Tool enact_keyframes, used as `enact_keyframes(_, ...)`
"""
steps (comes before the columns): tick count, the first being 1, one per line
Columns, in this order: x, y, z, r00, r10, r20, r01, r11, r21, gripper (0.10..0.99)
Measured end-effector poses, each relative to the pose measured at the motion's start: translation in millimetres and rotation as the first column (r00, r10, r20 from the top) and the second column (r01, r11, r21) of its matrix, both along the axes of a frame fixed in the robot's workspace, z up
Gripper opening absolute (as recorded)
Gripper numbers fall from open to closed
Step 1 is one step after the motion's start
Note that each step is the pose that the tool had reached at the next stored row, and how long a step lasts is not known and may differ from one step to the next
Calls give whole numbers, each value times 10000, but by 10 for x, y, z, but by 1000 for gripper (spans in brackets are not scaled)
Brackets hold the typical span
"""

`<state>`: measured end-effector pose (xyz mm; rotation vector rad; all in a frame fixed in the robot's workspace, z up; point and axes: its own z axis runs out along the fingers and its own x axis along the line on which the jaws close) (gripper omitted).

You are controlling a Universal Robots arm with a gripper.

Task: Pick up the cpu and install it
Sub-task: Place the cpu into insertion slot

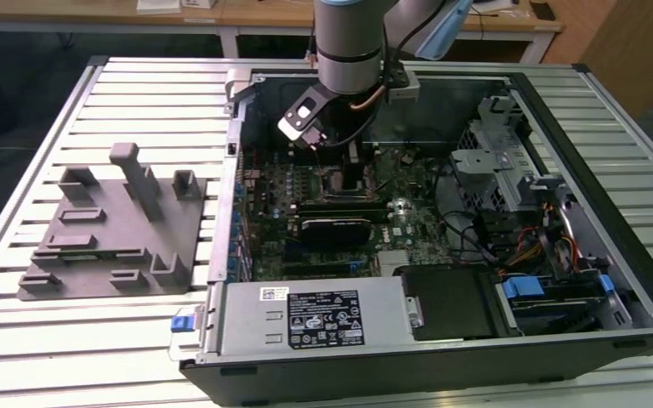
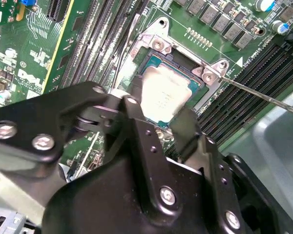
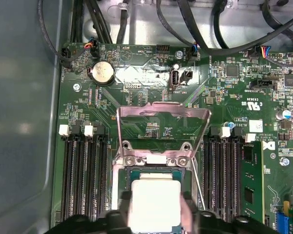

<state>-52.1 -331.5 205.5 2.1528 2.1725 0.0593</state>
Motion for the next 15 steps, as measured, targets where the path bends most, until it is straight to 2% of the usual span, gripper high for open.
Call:
enact_keyframes(1,0,0,0,10000,0,0,0,10000,0,478)
enact_keyframes(2,0,0,0,10000,0,0,0,10000,0,478)
enact_keyframes(4,0,0,1,10000,0,0,0,10000,0,361)
enact_keyframes(5,0,0,1,10000,0,0,0,10000,0,361)
enact_keyframes(7,0,0,2,10000,0,0,0,10000,0,243)
enact_keyframes(8,0,0,2,10000,0,0,0,10000,0,243)
enact_keyframes(10,0,0,3,10000,0,0,0,10000,0,125)
enact_keyframes(15,0,0,4,10000,0,0,0,10000,0,106)
